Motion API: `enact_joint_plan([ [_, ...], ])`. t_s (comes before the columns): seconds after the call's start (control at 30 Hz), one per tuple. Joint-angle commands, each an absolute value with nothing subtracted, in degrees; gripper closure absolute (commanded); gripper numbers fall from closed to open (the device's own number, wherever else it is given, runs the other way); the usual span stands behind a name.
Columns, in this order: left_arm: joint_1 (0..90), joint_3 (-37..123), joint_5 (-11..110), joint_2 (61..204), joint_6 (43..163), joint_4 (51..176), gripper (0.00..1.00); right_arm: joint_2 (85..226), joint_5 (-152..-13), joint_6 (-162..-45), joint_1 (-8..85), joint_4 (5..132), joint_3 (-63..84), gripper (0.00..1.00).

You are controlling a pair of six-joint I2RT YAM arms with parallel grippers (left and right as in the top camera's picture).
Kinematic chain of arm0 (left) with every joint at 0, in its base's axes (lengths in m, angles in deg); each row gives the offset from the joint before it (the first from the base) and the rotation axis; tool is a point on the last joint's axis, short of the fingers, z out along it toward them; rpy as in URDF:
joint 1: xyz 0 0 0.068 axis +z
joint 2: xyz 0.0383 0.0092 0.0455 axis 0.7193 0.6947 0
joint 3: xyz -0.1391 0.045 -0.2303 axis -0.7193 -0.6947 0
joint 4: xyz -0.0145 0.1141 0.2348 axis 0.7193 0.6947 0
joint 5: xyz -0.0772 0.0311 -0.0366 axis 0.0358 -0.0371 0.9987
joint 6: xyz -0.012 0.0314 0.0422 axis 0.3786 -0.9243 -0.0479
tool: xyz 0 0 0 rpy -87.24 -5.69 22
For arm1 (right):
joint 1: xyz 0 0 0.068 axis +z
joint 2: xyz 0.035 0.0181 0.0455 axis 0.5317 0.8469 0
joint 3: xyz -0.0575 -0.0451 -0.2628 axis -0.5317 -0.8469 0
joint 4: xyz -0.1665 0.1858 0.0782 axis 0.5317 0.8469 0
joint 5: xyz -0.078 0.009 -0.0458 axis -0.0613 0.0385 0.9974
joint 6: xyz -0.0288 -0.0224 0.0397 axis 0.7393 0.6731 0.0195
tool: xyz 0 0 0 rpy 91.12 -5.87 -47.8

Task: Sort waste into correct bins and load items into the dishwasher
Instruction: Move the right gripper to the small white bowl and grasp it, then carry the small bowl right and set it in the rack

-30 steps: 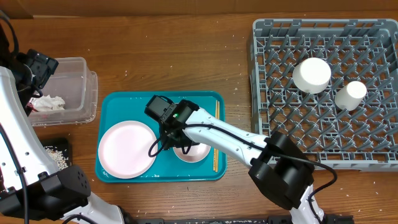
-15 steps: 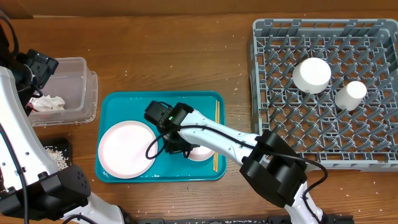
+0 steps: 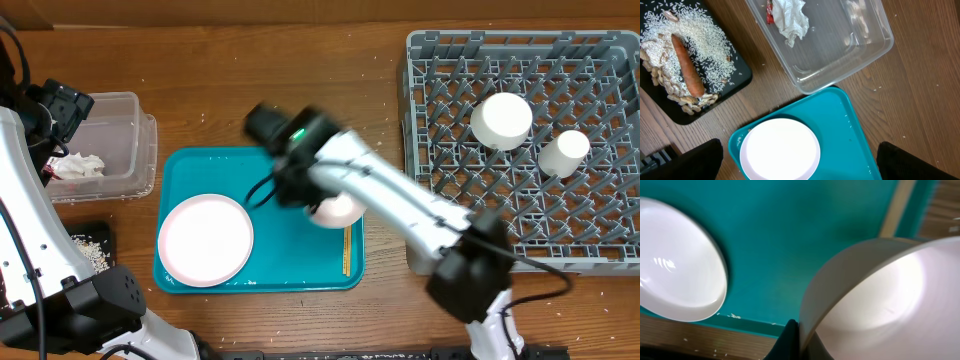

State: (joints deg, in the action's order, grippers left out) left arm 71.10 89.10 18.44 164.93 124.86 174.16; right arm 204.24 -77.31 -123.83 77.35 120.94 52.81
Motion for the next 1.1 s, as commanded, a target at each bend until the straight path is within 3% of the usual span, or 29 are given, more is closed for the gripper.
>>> enact_joint_plan([
  [0.0, 70.8, 89.1, 17.7, 165.2, 125.2, 174.3, 0.00, 196.0, -82.6, -116.2, 68.0, 122.4, 54.8, 0.96],
  [0.2, 70.7, 89.1, 17.7, 165.2, 125.2, 174.3, 0.00, 189.5, -94.5, -104.6, 48.3, 126.1, 54.8, 0.96],
  [0.37, 70.8, 89.1, 17.7, 165.2, 125.2, 174.3, 0.00, 189.1, -117.3, -85.2, 31.7, 129.9, 52.6, 0.96],
  [0.6, 70.8, 89.1, 17.7, 165.2, 125.2, 174.3, 0.00, 189.1, -138.6, -61.2, 15.9, 131.6, 31.3, 0.96],
  [0.8, 70.8, 89.1, 17.7, 165.2, 125.2, 174.3, 0.00, 189.1, -139.6, -58.0, 7.8, 127.1, 19.9, 0.96],
  [1.07, 70.8, 89.1, 17.7, 165.2, 125.2, 174.3, 0.00, 189.1, -138.0, -57.9, -1.4, 126.3, 17.5, 0.96],
])
